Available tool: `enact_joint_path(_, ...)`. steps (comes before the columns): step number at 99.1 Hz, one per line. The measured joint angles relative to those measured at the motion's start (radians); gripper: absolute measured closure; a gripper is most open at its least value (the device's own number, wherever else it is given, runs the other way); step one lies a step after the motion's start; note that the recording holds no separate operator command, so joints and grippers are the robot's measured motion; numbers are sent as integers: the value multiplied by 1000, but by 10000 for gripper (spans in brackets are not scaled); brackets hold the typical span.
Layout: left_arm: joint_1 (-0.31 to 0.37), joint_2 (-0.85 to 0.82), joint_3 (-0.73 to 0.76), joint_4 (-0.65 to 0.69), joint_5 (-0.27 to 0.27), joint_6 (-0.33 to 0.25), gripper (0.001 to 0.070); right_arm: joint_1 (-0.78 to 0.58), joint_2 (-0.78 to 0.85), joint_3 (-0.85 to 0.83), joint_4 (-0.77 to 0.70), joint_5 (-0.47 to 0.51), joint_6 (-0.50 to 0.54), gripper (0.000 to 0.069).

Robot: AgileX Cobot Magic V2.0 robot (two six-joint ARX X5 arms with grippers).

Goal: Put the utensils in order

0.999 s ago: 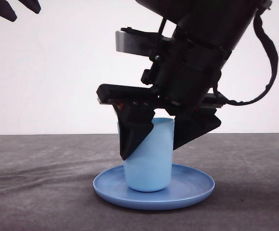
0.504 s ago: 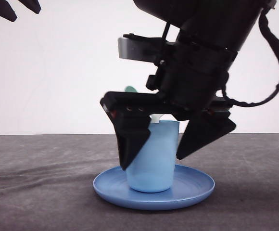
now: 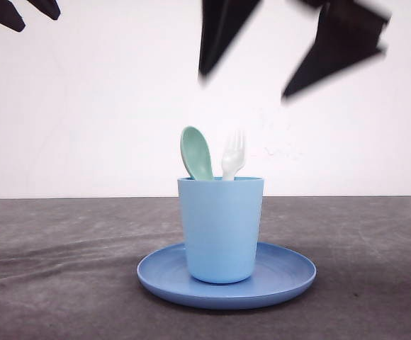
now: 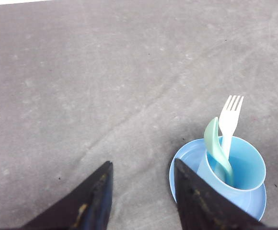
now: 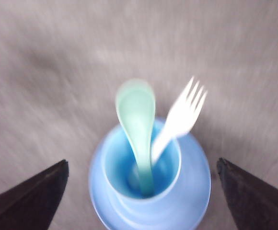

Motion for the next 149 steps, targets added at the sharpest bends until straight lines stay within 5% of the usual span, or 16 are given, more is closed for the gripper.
enact_joint_path(24, 0, 0, 0, 6, 1, -14, 480, 0, -166, 23, -5, 167, -47, 66)
enact_joint_path(50, 0, 0, 0, 20, 5, -23, 480, 0, -192, 23, -27, 196, -55, 88)
enact_joint_path(60, 0, 0, 0, 21, 5, -24, 494, 0, -192, 23, -27, 196, -55, 282)
enact_joint_path(70, 0, 0, 0, 21, 5, -25, 645, 0, -192, 23, -27, 196, -63, 580)
enact_joint_path(79, 0, 0, 0, 21, 5, -25, 681, 0, -192, 23, -27, 197, -73, 662)
enact_joint_path(149, 0, 0, 0, 21, 5, -25, 686, 0, -192, 23, -21, 197, -81, 687)
